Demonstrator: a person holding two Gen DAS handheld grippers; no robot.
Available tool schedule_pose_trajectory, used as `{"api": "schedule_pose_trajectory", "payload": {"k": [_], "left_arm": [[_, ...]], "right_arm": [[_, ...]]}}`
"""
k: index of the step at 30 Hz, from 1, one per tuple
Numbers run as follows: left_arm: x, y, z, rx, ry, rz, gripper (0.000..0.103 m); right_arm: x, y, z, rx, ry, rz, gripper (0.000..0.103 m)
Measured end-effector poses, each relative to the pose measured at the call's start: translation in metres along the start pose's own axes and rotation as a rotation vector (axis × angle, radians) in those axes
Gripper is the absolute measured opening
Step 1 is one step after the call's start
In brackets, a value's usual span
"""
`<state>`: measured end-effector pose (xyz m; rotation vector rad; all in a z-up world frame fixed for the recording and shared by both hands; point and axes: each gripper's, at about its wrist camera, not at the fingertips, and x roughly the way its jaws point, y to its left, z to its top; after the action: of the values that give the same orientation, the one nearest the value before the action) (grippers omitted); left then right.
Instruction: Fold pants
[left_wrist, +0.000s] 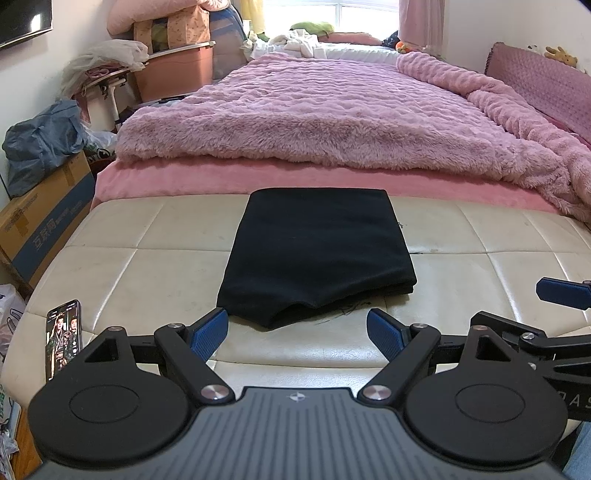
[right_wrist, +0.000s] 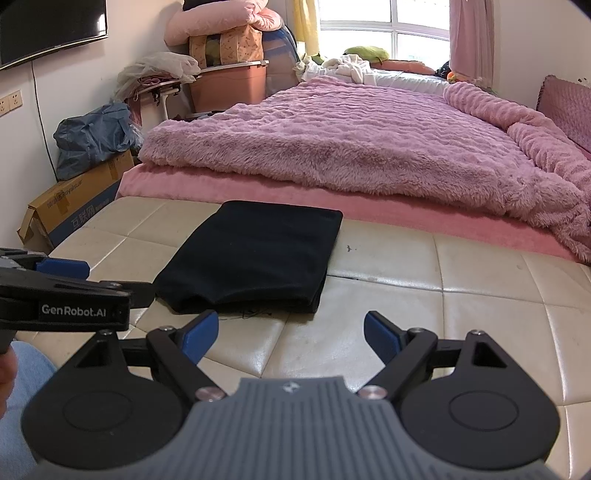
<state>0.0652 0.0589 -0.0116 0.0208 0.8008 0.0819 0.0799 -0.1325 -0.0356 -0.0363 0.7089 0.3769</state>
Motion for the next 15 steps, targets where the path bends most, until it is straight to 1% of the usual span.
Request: {"api": "schedule_pose_trajectory", "payload": {"k": [15], "left_arm": [[0.0003,0.0008,0.0001,0.001,0.0,-0.001,0.099]], "right_arm": [[-0.0003,-0.0005,-0.0026,0.001,0.002,0.006,0.082]]}}
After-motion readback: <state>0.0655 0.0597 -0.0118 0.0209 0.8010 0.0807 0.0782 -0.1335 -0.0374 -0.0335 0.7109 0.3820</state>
